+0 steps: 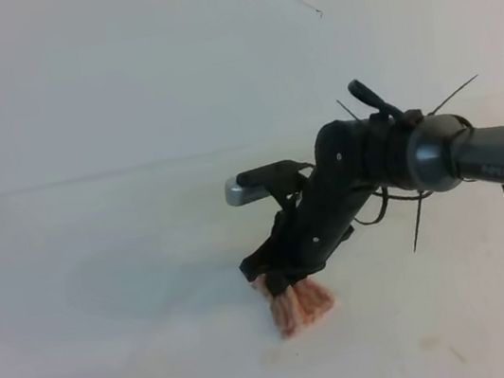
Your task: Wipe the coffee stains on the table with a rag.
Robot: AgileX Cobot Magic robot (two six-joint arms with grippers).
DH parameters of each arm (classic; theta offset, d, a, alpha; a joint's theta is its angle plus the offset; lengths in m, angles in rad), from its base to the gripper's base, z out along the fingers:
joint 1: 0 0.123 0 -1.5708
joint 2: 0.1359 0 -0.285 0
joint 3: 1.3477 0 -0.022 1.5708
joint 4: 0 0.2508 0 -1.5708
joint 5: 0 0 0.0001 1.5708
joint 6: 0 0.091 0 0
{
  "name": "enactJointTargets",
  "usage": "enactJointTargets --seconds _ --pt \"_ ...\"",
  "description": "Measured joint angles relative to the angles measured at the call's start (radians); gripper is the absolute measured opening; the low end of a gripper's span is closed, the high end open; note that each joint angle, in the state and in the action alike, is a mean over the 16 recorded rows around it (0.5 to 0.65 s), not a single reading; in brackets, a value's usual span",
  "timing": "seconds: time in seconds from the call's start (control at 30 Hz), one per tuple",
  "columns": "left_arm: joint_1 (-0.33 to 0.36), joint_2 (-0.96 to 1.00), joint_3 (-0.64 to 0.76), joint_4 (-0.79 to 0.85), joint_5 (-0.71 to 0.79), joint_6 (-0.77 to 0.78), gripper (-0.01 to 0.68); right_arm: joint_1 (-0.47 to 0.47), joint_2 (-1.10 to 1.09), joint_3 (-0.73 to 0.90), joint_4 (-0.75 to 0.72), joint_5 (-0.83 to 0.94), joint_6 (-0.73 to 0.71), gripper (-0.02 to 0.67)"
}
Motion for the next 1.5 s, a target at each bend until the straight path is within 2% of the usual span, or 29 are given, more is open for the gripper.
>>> enactJointTargets --seconds 0.37,0.67,0.97,1.27,1.4,1.5 --pt "0.0 0.0 0.0 0.0 0.0 0.0 0.001 -0.148 -0.048 0.04 -0.112 0.084 0.057 0.034" --pt "0.0 0.0 0.0 0.0 0.0 0.0 0.001 -0.239 -0.186 0.228 -0.179 0.0 0.079 0.034" --pt "0.0 0.0 0.0 0.0 0.0 0.0 0.001 -0.262 -0.372 0.443 -0.202 -0.136 0.068 0.034" --pt "0.0 0.0 0.0 0.0 0.0 0.0 0.001 -0.263 -0.476 0.513 -0.22 -0.136 0.059 0.038" --pt "0.0 0.0 0.0 0.0 0.0 0.0 0.001 -0.263 -0.506 0.517 -0.228 -0.119 0.058 0.07" --pt "0.0 0.0 0.0 0.0 0.0 0.0 0.001 -0.263 -0.528 0.517 -0.234 -0.108 0.058 0.124"
